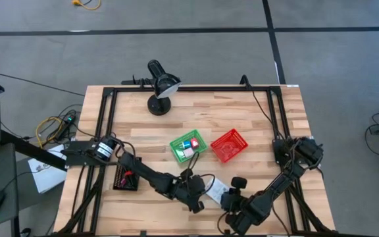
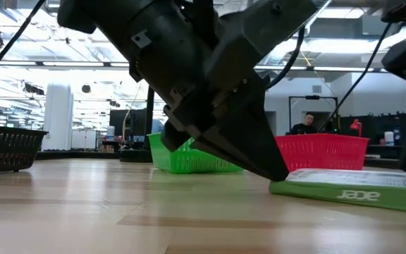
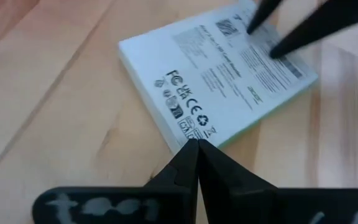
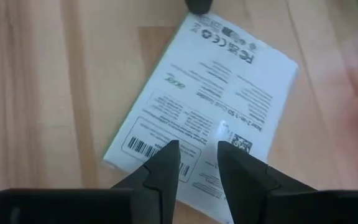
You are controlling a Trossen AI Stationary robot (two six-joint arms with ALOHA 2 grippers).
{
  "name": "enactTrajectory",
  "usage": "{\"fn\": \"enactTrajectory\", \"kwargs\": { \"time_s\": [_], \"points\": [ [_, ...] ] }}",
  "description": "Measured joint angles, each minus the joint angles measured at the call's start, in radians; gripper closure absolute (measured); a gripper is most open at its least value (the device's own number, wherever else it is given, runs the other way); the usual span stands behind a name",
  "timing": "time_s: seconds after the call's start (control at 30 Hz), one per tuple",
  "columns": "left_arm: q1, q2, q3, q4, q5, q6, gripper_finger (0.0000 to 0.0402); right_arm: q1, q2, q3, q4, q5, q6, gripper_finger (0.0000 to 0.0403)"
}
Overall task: Pick and place items into bin
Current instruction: Put the white card reader box into the red bin
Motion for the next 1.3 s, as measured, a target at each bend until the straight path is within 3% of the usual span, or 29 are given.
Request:
{"fn": "enactTrajectory", "kwargs": {
  "time_s": [0.3,0.6,0.83,0.9,1.1,1.3],
  "points": [
    [0.008,0.005,0.113,-0.078,-0.055,0.147,0.0401,-0.002,0.004,0.038,0.0,0.037,0.011,0.0294],
    [0.012,0.036,0.09,-0.097,-0.113,0.075,0.0402,-0.001,0.003,0.118,-0.128,0.034,0.054,0.0294],
    [0.014,0.048,0.093,-0.105,-0.117,0.059,0.0401,-0.007,0.001,0.133,-0.334,-0.246,0.359,0.0294],
    [0.014,0.048,0.093,-0.11,-0.116,0.059,0.0402,-0.003,0.001,0.133,-0.376,-0.302,0.371,0.0294],
    [0.016,0.049,0.092,-0.11,-0.112,0.059,0.0402,0.051,0.003,0.133,-0.381,-0.298,0.219,0.0288],
    [0.016,0.05,0.091,-0.109,-0.112,0.059,0.0401,0.066,0.004,0.098,-0.38,-0.298,0.221,0.0231]
  ]
}}
